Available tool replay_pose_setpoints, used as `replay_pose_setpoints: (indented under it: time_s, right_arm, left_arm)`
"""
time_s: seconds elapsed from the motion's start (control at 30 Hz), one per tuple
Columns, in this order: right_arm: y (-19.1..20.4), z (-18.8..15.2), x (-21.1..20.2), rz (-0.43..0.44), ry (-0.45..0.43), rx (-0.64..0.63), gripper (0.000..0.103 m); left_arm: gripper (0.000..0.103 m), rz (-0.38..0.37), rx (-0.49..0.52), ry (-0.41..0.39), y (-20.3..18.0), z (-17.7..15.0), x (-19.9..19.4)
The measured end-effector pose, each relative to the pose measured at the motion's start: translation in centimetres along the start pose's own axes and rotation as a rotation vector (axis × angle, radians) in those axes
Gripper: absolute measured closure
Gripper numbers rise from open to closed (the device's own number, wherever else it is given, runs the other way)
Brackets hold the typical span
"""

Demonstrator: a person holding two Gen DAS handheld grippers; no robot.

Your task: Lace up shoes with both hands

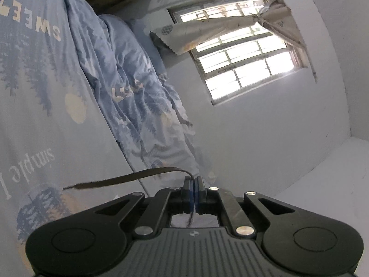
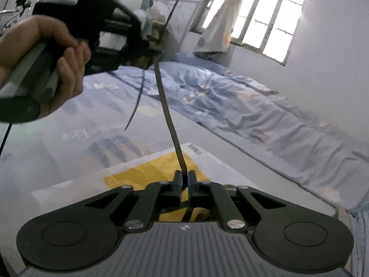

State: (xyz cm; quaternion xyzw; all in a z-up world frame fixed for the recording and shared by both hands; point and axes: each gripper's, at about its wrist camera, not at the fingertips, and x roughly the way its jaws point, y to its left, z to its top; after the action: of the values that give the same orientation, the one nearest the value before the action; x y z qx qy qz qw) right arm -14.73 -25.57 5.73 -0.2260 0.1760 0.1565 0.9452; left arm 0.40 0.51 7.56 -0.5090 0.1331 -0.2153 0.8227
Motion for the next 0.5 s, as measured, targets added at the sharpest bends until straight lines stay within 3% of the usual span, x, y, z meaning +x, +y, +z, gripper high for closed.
replay_pose_setpoints:
  time_s: [0.07,0.13,0.2,0.3,0.5]
  right_arm:
    - [0.2,-0.1,0.1,0.013,0.012,-0.011,0.096]
    - [0.1,0.0,0.0,0.015,0.011,-0.005,0.083]
    - [0.0,0.1,-0.3,0.016,-0.002,0.004,0.061]
    - [-0.2,0.3,-0.6,0.02,-0.021,0.022,0.057]
    - [-1.1,0.7,-1.2,0.024,-0.067,0.115,0.057]
  left_arm:
    - [0.103,0.004,0.03,0.028,-0.4,-0.4,0.3]
    - [0.103,0.012,0.088,0.064,-1.2,-1.1,0.8]
    - [0.103,0.022,0.14,0.098,-1.9,-1.8,1.3]
    - [0.103,0.041,0.211,0.13,-2.6,-2.7,1.6]
    - [0.103,-0.014,0.211,0.266,-3.0,-4.9,2.7]
